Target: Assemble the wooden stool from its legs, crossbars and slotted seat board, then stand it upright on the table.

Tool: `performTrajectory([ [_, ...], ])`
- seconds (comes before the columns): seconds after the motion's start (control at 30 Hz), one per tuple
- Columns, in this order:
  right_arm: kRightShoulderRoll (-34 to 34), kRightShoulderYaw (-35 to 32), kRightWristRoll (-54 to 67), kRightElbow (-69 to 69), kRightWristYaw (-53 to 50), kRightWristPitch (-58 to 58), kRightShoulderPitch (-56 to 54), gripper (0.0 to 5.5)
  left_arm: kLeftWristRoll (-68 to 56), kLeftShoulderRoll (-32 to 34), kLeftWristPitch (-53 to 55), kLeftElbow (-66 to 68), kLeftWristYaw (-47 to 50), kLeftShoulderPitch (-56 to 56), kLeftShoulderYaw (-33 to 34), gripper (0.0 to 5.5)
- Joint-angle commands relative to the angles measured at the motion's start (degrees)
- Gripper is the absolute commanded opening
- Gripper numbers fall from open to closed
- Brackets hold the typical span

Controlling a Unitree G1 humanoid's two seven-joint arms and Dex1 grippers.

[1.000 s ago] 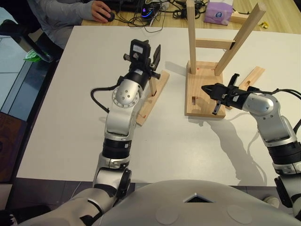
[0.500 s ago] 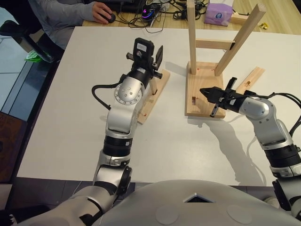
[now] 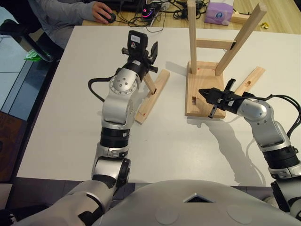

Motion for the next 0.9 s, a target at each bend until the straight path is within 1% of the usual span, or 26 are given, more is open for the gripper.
performTrajectory([
  [0.03, -1.0, -0.3, -0.4, -0.3, 0.3, 0.1, 0.2, 0.0, 3.2, -0.1, -1.6, 16.7, -0.8, 15.0, -5.8, 1.91],
  [0.13, -0.6, 0.2, -1.1, -0.1, -0.3, 0.0, 0.6, 0.0, 2.2, -1.2, -0.8, 10.9, -0.9, 11.4, -4.5, 1.91],
  [0.2, -0.5, 0.4, -1.6, 0.0, -0.7, -0.1, 0.9, 0.0, 1.5, -2.0, 1.7, 3.9, -0.6, 7.2, -3.6, 1.91],
  [0.27, -0.6, 0.6, -1.8, -0.4, -0.8, -0.2, 1.4, 0.0, 1.5, -2.0, 5.4, -4.0, -0.5, 3.6, -3.2, 1.91],
  [0.33, -0.7, 0.1, -1.5, -1.4, -1.0, 0.0, 2.4, 0.0, 0.6, -1.8, 11.4, -12.9, -0.8, -1.1, -1.6, 1.91],
  [0.4, -0.7, -0.7, -1.1, -2.4, -1.2, 0.6, 3.1, 0.0, -0.6, -0.4, 17.1, -19.8, -1.1, -5.6, 1.3, 1.91],
  [0.47, -0.7, -1.1, -0.9, -2.6, -1.1, 0.9, 3.2, 0.0, -1.5, 2.2, 20.7, -23.6, -1.8, -9.1, 5.0, 1.91],
  [0.57, -0.7, -1.7, -0.9, -3.0, -1.2, 1.4, 3.7, 0.0, -2.6, 9.4, 22.4, -24.1, -3.5, -13.1, 12.9, 1.91],
  [0.63, -0.3, -2.6, -0.1, -3.7, -1.4, 1.9, 4.1, 0.0, -2.3, 13.8, 21.3, -20.8, -4.9, -10.0, 15.9, 1.91],
  [0.7, 0.3, -3.2, 0.9, -4.4, -1.4, 2.5, 3.9, 0.0, -1.6, 15.3, 19.4, -17.1, -5.6, -1.9, 16.3, 1.91],
  [0.8, 0.8, -3.9, 2.0, -5.3, -1.6, 3.8, 3.2, 0.0, -0.5, 13.9, 16.6, -11.6, -5.5, 11.3, 12.6, 1.91],
  [0.9, 0.7, -4.5, 2.8, -5.7, -1.4, 4.6, 2.1, 0.0, 0.0, 10.9, 14.6, -8.7, -6.0, 21.6, 6.1, 1.91],
])
